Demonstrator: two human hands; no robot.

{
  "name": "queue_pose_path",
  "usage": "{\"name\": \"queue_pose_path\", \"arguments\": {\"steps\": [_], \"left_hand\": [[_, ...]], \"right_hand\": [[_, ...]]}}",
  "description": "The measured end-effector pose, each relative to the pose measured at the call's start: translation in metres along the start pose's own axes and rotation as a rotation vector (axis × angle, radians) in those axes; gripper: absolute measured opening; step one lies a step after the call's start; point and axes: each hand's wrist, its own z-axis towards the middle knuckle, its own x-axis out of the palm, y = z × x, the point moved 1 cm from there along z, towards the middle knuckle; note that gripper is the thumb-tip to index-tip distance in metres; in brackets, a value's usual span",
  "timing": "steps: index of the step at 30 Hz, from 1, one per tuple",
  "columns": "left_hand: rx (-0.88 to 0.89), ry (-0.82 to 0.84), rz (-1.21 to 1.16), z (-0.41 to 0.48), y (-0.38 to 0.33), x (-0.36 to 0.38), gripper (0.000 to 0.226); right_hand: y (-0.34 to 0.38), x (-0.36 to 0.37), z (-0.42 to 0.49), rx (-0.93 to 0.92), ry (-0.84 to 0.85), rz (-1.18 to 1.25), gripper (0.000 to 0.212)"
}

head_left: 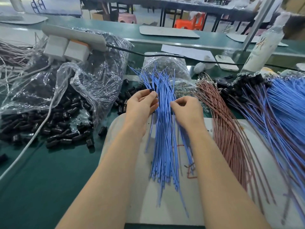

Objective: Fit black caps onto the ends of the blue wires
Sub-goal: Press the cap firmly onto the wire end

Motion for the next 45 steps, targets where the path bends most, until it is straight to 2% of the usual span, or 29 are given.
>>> {"name": "queue_pose_path", "arguments": {"steps": [5,8,10,12,14,16,18,22,23,24,27,28,30,32,35,37,41,45], "left_hand": [[-0.024,0.072,0.022,-0.003,-0.001,0.001,0.007],[-0.042,0.136,0.046,-0.006,-0.002,0.003,0.006],[-0.064,0.205,0.043,-0.007,-0.002,0.005,0.007],[-0.064,0.273,0.042,-0.009,-0.003,0.007,0.006],[-0.011,0.277,0.068,-0.011,-0.004,0.009,0.007],[0.076,0.203,0.116,-0.011,-0.005,0.008,0.01],[0.12,0.15,0.098,-0.01,-0.007,0.006,0.011],[0.079,0.171,-0.045,-0.008,-0.009,0.004,0.012],[0.068,0.167,-0.055,-0.008,-0.009,0.004,0.012],[0.055,0.155,-0.06,-0.008,-0.008,0.005,0.011],[0.03,0.121,-0.056,-0.006,-0.007,0.005,0.009],[0.028,0.117,-0.055,-0.006,-0.007,0.005,0.009],[0.021,0.139,-0.055,-0.005,-0.007,0.005,0.007],[0.004,0.233,-0.049,-0.007,-0.008,0.005,0.005],[-0.019,0.412,0.087,-0.012,-0.006,0.007,0.008],[0.004,0.458,0.229,-0.016,-0.003,0.008,0.007],[0.124,0.421,0.353,-0.015,0.0,0.008,0.009],[0.16,0.393,0.357,-0.013,0.002,0.009,0.009]], "right_hand": [[-0.004,-0.015,0.003,0.211,0.151,0.572,0.014],[0.001,-0.021,0.003,0.236,0.228,0.877,0.007],[0.004,-0.025,0.003,0.233,0.25,1.019,0.007],[0.004,-0.024,0.001,0.244,0.286,1.02,0.01],[0.005,-0.021,-0.003,0.22,0.373,0.814,0.01],[0.005,-0.018,-0.006,0.193,0.484,0.709,0.01],[0.007,-0.02,-0.007,0.157,0.567,0.876,0.011],[0.008,-0.036,-0.004,-0.072,0.726,1.457,0.017],[0.008,-0.036,-0.004,-0.088,0.728,1.494,0.016],[0.008,-0.034,-0.004,-0.058,0.671,1.418,0.015],[0.006,-0.023,-0.004,0.09,0.359,0.817,0.013],[0.007,-0.021,-0.004,0.125,0.32,0.794,0.012],[0.01,-0.025,-0.005,0.086,0.332,1.078,0.012],[0.01,-0.034,-0.004,-0.007,0.257,1.318,0.012],[0.008,-0.034,-0.002,0.01,-0.017,1.236,0.011],[0.006,-0.03,-0.001,0.006,-0.136,1.146,0.012],[0.003,-0.024,0.002,-0.028,-0.126,1.016,0.015],[0.003,-0.012,0.002,-0.068,-0.012,0.69,0.018]]}}
